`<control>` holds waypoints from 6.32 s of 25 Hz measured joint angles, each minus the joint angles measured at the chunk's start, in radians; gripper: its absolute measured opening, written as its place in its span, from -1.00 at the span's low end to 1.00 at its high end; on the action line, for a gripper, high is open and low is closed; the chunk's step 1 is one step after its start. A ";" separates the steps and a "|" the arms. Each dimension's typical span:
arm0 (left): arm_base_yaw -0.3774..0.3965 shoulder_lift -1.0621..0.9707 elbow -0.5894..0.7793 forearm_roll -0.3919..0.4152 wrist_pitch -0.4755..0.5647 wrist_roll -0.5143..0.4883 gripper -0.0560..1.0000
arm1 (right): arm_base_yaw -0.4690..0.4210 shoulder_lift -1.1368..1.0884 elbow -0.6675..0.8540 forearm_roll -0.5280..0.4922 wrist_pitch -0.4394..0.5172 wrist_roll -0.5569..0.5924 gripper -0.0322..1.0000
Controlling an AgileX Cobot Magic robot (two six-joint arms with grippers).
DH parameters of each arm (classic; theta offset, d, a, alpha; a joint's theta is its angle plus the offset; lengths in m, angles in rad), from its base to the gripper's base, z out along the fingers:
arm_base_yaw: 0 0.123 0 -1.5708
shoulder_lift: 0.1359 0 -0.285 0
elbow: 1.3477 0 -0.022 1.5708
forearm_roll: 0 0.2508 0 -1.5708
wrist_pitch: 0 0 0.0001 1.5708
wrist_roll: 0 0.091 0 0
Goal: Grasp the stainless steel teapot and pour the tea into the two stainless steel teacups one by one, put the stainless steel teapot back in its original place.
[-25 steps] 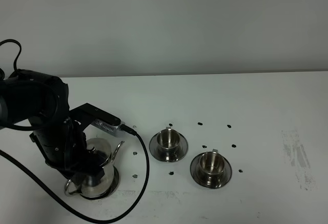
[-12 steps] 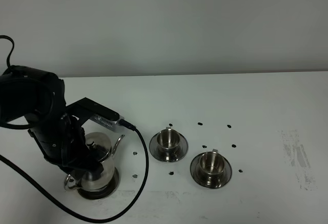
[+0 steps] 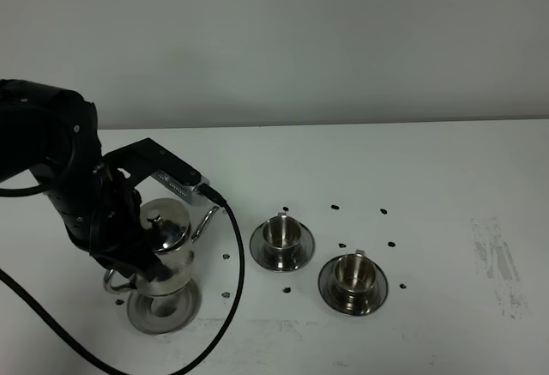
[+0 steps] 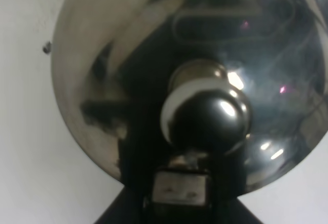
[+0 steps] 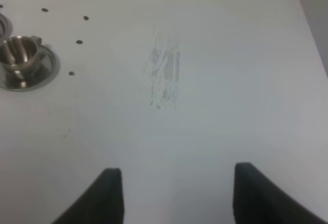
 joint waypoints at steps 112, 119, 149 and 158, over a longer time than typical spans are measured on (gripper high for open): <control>0.000 0.405 -0.597 0.018 0.010 1.174 -0.40 | 0.000 0.000 0.000 0.000 0.000 -0.001 0.01; -0.001 0.405 -0.597 0.079 -0.006 1.176 -0.40 | 0.000 0.000 0.000 0.000 0.000 0.000 0.01; -0.064 0.435 -0.598 0.191 -0.078 1.181 -0.40 | 0.000 0.000 0.000 0.000 0.000 0.000 0.01; -0.070 0.435 -0.598 0.205 -0.087 1.181 -0.40 | 0.000 0.000 0.000 0.000 0.000 0.000 0.01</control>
